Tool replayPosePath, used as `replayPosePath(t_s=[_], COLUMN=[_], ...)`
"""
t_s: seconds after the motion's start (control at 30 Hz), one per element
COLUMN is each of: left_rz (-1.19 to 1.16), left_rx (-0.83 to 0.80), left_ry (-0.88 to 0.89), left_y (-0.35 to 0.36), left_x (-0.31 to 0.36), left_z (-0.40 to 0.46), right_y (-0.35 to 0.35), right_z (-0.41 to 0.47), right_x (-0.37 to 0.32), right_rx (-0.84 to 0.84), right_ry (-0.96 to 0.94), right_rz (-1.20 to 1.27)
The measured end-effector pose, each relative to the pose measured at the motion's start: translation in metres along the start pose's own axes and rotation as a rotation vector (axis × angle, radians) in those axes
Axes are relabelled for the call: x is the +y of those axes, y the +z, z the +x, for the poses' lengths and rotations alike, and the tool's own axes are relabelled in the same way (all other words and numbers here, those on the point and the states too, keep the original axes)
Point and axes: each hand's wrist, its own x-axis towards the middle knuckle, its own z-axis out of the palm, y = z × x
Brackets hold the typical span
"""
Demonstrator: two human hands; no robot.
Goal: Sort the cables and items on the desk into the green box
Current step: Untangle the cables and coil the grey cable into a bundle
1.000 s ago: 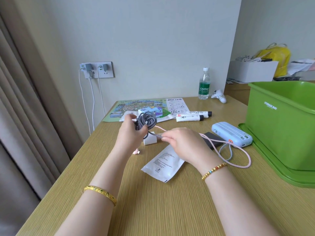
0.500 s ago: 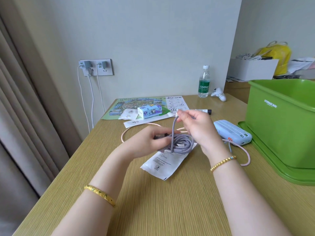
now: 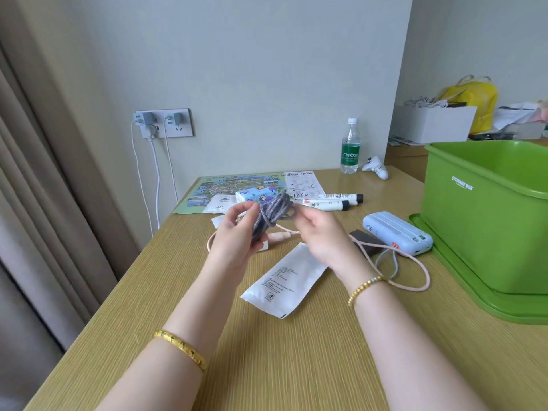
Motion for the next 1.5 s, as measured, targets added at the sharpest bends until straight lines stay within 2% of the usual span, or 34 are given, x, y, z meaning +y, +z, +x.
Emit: replayPosePath(t_s=[0.2, 0.33, 0.63, 0.7, 0.8, 0.87, 0.93, 0.97, 1.0, 1.07, 1.13, 1.17, 1.3, 1.4, 1.5], left_rz=[-0.034, -0.079, 0.098, 0.233, 0.467, 0.804, 1.142, 1.202, 1.217, 1.264, 1.245, 1.163, 0.836, 0.615, 0.558], left_rx=[0.002, -0.084, -0.115, -0.079, -0.035, -0.002, -0.078, -0.147, -0.202, -0.175, -0.096, -0.076, 0.083, 0.201, 0.263], left_ry=[-0.236, -0.344, -0.364, -0.304, -0.064, 0.226, 0.509, 0.548, 0.513, 0.483, 0.503, 0.498, 0.338, 0.203, 0.175], left_y=[-0.002, -0.006, -0.006, -0.001, 0.0, -0.003, -0.005, -0.005, -0.004, -0.004, -0.004, -0.004, -0.01, -0.019, -0.021], left_x=[-0.004, 0.001, 0.005, 0.007, 0.006, 0.003, 0.0, -0.003, -0.005, -0.012, -0.014, -0.014, -0.009, -0.01, -0.012], left_z=[0.002, 0.003, 0.003, 0.0, 0.0, 0.0, -0.002, -0.004, -0.005, -0.003, -0.001, 0.001, 0.013, 0.02, 0.023], right_y=[0.003, 0.0, -0.006, -0.007, -0.007, -0.007, -0.007, -0.007, -0.006, -0.004, -0.002, -0.002, -0.004, 0.001, 0.014], right_z=[-0.009, -0.008, -0.008, -0.008, -0.007, -0.006, -0.004, -0.004, -0.004, -0.004, -0.005, -0.004, -0.003, -0.008, -0.017], right_x=[0.0, -0.003, -0.007, -0.006, -0.002, 0.001, 0.004, 0.005, 0.005, 0.004, 0.001, 0.0, -0.006, -0.017, -0.025], right_rx=[-0.109, -0.015, -0.005, -0.004, 0.034, 0.072, 0.076, 0.061, 0.04, 0.005, 0.0, 0.012, 0.057, -0.059, -0.155], right_ry=[-0.178, -0.232, -0.243, -0.205, -0.159, -0.113, -0.091, -0.088, -0.09, -0.099, -0.092, -0.082, -0.038, -0.09, -0.147], right_rz=[-0.38, -0.538, -0.525, -0.479, -0.437, -0.438, -0.482, -0.506, -0.514, -0.478, -0.396, -0.32, 0.0, 0.07, 0.074])
